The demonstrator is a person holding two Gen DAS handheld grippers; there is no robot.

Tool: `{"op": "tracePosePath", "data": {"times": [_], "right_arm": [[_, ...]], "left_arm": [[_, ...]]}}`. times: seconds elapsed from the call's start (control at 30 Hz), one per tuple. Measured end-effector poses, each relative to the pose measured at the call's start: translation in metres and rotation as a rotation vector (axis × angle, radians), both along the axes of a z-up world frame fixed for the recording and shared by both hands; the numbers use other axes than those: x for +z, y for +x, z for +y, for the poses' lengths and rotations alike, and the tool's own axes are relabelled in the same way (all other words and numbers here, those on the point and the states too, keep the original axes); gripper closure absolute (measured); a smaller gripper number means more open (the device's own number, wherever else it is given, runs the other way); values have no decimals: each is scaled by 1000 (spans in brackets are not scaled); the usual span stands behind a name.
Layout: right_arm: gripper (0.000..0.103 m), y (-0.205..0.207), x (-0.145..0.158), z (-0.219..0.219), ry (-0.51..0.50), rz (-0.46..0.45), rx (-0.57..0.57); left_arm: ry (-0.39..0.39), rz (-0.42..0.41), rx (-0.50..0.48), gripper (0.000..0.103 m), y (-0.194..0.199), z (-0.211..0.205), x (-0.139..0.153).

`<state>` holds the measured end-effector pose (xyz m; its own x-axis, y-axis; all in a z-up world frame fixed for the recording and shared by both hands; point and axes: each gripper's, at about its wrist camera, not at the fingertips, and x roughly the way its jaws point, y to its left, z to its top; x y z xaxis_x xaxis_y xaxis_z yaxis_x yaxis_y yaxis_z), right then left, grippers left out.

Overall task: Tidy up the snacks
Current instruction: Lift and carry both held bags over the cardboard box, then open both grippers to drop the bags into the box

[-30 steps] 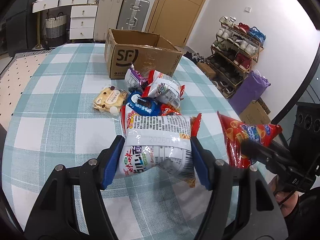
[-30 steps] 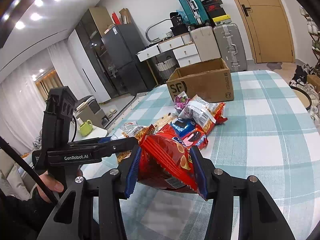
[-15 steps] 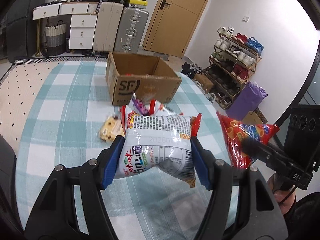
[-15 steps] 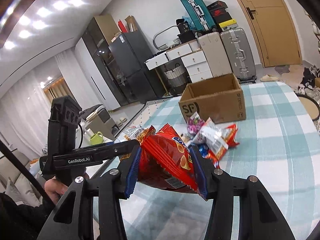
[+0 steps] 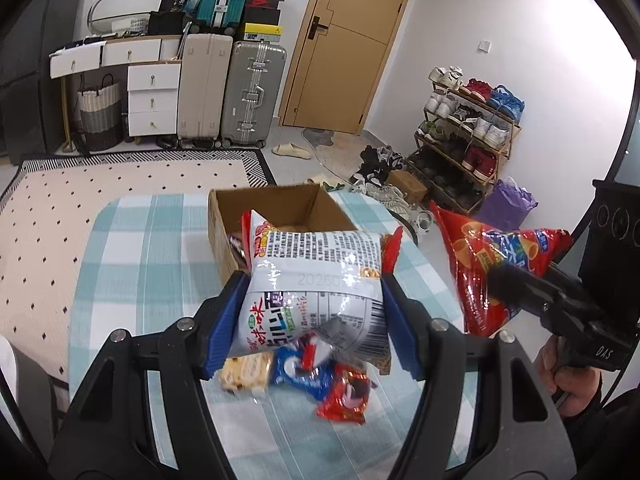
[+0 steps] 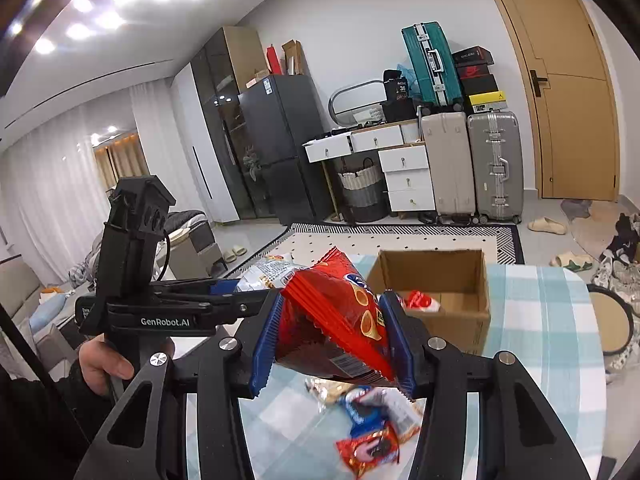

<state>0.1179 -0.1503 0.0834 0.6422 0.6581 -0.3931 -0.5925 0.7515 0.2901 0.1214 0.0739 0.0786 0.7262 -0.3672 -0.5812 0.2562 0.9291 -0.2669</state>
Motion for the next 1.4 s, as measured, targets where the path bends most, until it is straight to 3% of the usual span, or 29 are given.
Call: {"op": "tracePosePath", "data": {"times": [0.27,0.43,0.63,0.83,1.03,1.33,1.4], "right_arm": [[53,74,23,5,-25,14,-7],[53,133,19,-4,-8,70,-38],[53,196,-9,-1,-47,131,-62],[53,238,-47,10,-118,182,-69],[53,257,-85,11,-147,238,-70],[51,271,-125,17,-215,304,-78],[50,269,-126,18,-222,302,-79]], "left_arm": [[5,34,2,39,84,0,31],[51,60,13,39,150,-13,31],[78,134,6,39,220,-28,3],[120,189,-4,39,263,-43,-42],[135,248,-11,47,288,-52,-83],[137,278,20,46,293,-44,-117],[131,293,29,40,292,-40,-121]]}}
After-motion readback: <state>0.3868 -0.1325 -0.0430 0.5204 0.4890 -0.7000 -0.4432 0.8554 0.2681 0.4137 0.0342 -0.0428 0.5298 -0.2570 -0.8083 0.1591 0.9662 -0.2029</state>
